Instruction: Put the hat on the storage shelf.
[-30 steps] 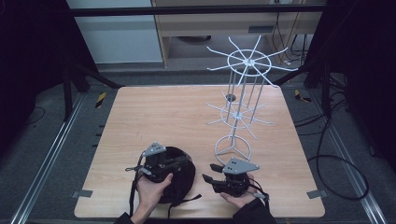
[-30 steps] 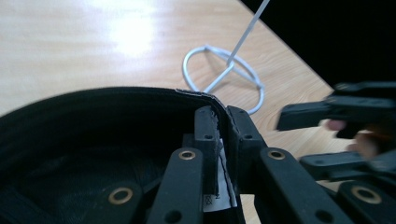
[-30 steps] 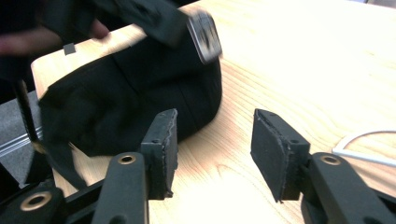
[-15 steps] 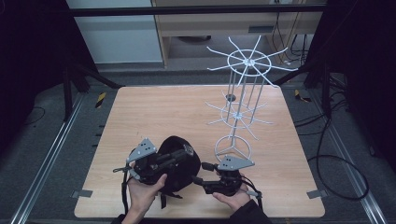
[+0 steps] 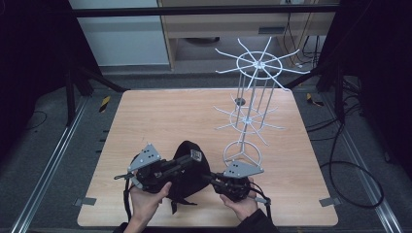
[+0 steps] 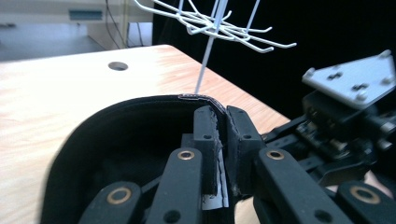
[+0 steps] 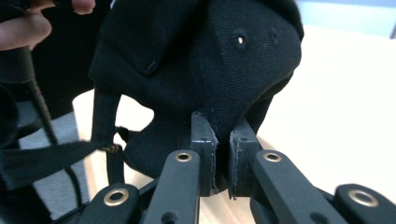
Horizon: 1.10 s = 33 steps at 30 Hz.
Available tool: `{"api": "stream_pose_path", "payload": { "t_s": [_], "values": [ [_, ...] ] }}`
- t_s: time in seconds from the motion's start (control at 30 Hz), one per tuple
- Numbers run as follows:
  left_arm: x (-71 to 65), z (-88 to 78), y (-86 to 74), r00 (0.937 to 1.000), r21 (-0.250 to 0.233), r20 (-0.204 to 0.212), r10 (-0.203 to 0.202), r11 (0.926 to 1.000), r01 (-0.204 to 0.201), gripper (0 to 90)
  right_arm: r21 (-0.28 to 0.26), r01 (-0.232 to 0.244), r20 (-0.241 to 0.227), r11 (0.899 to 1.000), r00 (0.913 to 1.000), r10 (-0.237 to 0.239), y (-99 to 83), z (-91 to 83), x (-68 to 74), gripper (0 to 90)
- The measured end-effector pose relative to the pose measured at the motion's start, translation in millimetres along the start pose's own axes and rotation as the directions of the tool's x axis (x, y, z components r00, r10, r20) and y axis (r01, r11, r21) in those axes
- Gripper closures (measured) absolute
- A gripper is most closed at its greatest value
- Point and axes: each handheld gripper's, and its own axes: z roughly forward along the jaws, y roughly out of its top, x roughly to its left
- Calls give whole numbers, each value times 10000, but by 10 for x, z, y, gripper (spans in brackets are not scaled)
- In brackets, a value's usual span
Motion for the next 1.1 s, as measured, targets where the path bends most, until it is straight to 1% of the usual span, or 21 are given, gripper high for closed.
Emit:
{"api": "stream_pose_path", "payload": {
  "t_s": [0.13,0.17,0.23,0.33,0.37,0.4,0.43,0.47,0.5,0.53,0.57,0.6,0.73,0.77,0.8,0.87,0.9,0.97,1.03,1.07,1.1],
  "values": [
    [17,-101,2,9981,-76,-430,440,9990,-444,828,95,423,312,9991,9986,-426,120,-19,46,836],
    [26,-125,0,9975,-80,-513,483,9988,-488,828,160,636,469,9978,9968,-643,177,-17,82,835],
    [55,-175,-13,9959,-93,-708,563,9983,-571,828,194,739,506,9971,9959,-748,202,-8,99,834],
    [124,-246,-55,9940,-134,-986,480,9987,-496,828,339,902,633,9953,9937,-922,264,56,147,834],
    [182,-295,-84,9923,-191,-1171,393,9989,-418,828,441,929,673,9947,9931,-957,301,119,176,834],
    [182,-295,-84,9923,-191,-1171,393,9989,-418,828,441,929,673,9947,9931,-957,301,119,176,834],
    [211,-323,-95,9910,-158,-1284,390,9990,-414,828,480,946,668,9944,9930,-977,339,188,208,834],
    [238,-351,-108,9895,-175,-1401,369,9991,-397,828,480,946,668,9944,9930,-977,339,188,208,834],
    [266,-383,-122,9878,-180,-1515,351,9991,-383,829,524,1031,655,9933,9922,-1065,379,260,247,833],
    [293,-416,-136,9860,-178,-1633,346,9991,-380,829,524,1031,655,9933,9922,-1065,379,260,247,833],
    [344,-487,-167,9816,-207,-1889,285,9992,-330,830,582,1144,703,9917,9905,-1184,419,338,288,827],
    [344,-487,-167,9816,-207,-1889,285,9992,-330,830,582,1144,703,9917,9905,-1184,419,338,288,827],
    [481,-625,-218,9717,-245,-2363,21,9997,-81,832,596,1285,749,9899,9883,-1328,489,518,365,775],
    [526,-665,-238,9672,-269,-2540,-61,9996,-8,833,602,1326,724,9893,9879,-1368,507,560,379,750],
    [555,-687,-251,9643,-269,-2647,-96,9996,25,833,589,1350,720,9891,9877,-1391,526,612,396,706],
    [630,-745,-290,9586,-286,-2839,-241,9995,166,838,547,1413,770,9885,9864,-1452,548,668,414,661],
    [665,-767,-309,9550,-280,-2950,-303,9993,230,842,449,1424,729,9888,9867,-1454,562,694,435,616],
    [735,-807,-343,9475,-255,-3173,-408,9991,345,846,337,1451,728,9888,9864,-1472,562,696,442,601],
    [801,-838,-374,9371,-192,-3464,-424,9991,381,853,235,1448,663,9892,9870,-1461,555,673,445,576],
    [835,-854,-392,9323,-189,-3589,-450,9990,410,898,197,1441,667,9894,9872,-1451,549,648,439,564],
    [873,-867,-409,9300,-156,-3641,-503,9987,479,898,101,1371,613,9905,9886,-1374,542,620,430,565]
  ]
}}
